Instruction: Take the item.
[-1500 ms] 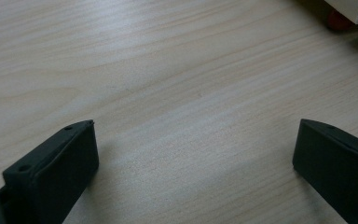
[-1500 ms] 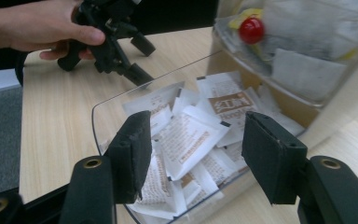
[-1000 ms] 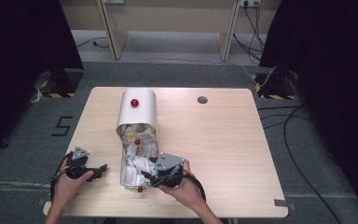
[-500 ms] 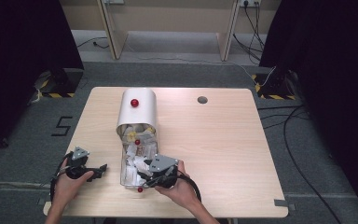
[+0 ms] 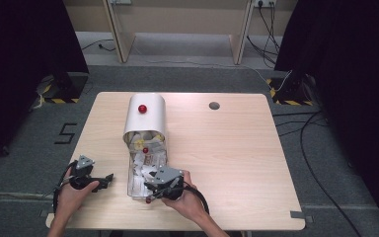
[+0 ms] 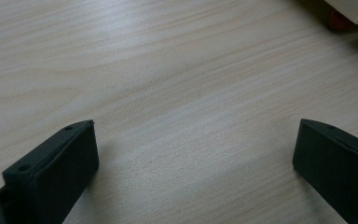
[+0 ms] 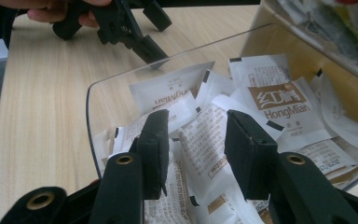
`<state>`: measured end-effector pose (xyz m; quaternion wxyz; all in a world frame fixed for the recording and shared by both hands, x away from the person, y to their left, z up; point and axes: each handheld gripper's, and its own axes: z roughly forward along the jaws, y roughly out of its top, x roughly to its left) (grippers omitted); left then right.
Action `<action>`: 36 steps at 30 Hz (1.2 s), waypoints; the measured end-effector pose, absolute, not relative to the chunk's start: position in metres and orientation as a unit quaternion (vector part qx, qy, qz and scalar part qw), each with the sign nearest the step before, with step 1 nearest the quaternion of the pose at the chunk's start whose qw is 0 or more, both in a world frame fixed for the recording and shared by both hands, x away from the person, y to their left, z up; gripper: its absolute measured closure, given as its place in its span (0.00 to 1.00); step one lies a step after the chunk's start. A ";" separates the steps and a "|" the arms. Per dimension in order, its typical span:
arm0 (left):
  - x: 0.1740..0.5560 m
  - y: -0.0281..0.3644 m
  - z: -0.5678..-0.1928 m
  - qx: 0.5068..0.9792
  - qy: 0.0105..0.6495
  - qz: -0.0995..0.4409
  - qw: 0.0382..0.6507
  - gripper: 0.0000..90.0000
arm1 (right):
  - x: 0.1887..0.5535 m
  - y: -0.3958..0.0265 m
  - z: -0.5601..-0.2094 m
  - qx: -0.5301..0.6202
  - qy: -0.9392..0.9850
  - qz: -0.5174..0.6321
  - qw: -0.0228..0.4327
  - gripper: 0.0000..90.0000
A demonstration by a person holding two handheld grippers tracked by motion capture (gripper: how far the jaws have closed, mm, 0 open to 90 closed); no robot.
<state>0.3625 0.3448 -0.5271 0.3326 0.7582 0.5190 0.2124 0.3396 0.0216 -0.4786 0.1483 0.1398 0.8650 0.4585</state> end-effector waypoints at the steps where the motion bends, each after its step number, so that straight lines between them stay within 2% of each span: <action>1: 0.363 0.345 -0.527 0.758 0.519 0.212 0.333 0.00 | 0.340 0.022 -0.480 0.140 0.866 0.456 0.150 0.69; 13: 0.363 0.345 -0.527 0.758 0.519 0.212 0.333 0.00 | 0.341 0.023 -0.480 0.126 0.864 0.459 0.162 0.93; 36: 0.363 0.345 -0.527 0.758 0.519 0.212 0.333 0.00 | 0.341 -0.003 -0.451 0.138 0.832 0.508 0.172 0.96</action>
